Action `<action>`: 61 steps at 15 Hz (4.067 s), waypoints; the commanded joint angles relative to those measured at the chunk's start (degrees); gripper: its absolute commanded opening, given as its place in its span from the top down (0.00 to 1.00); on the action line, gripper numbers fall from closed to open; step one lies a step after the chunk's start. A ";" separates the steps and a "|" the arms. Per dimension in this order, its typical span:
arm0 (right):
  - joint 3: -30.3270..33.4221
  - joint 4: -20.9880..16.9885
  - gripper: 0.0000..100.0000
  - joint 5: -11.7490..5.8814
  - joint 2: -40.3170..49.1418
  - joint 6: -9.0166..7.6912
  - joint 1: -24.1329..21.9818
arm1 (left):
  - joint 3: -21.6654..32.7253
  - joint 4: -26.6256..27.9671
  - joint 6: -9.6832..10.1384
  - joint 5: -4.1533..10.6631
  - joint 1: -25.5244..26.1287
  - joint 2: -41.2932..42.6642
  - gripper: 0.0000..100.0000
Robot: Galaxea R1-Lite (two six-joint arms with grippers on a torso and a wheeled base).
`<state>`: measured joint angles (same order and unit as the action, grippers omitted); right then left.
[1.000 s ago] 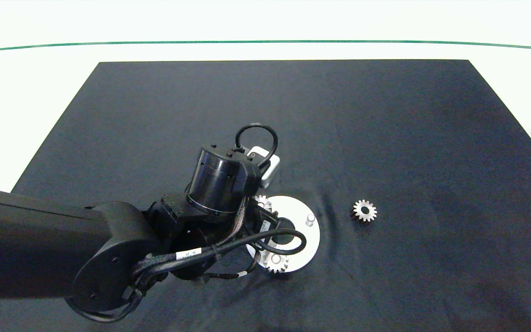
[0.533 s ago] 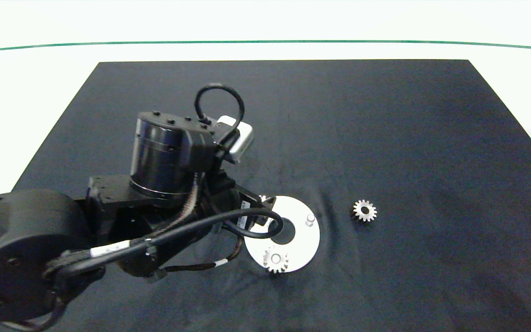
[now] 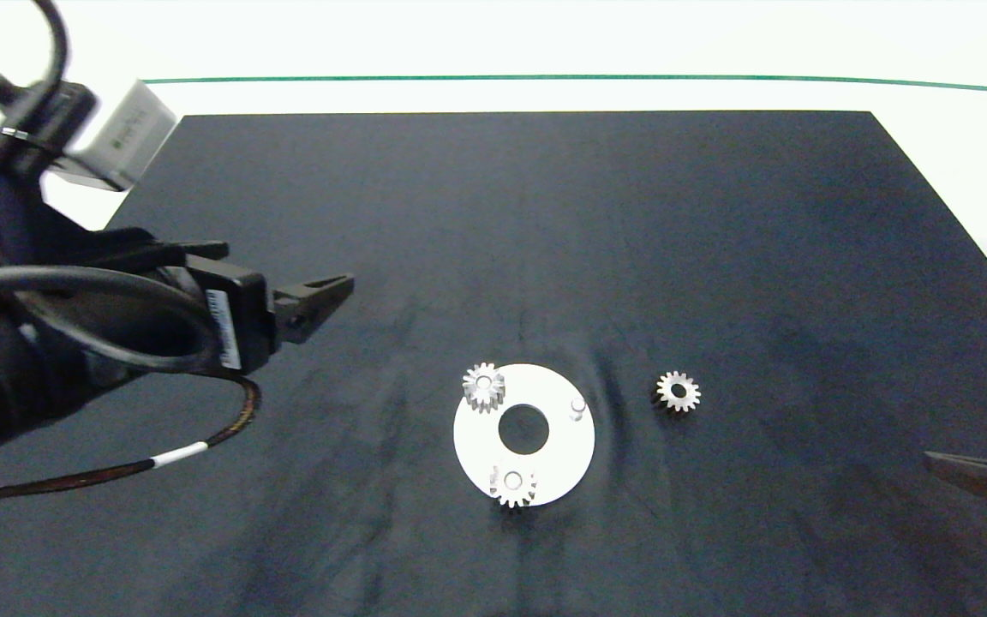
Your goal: Install three planetary gears onto the carrier pins
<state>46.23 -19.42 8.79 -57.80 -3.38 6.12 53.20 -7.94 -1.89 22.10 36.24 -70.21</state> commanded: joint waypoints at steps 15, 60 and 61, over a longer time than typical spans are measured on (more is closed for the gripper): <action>6.68 7.82 0.00 -0.44 -25.88 -12.71 11.28 | -4.24 4.07 -0.31 0.13 -6.27 19.32 0.00; 1.41 36.03 0.36 -6.94 -38.18 -16.93 19.02 | -7.94 5.48 -0.40 0.05 -6.27 23.80 0.00; 1.23 36.12 0.38 -6.94 -38.18 -16.93 19.02 | -7.94 5.48 -0.40 0.05 -6.27 23.80 0.00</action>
<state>47.54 16.55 1.82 -96.06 -20.18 25.11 45.25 -2.43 -2.28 22.02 29.98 -46.30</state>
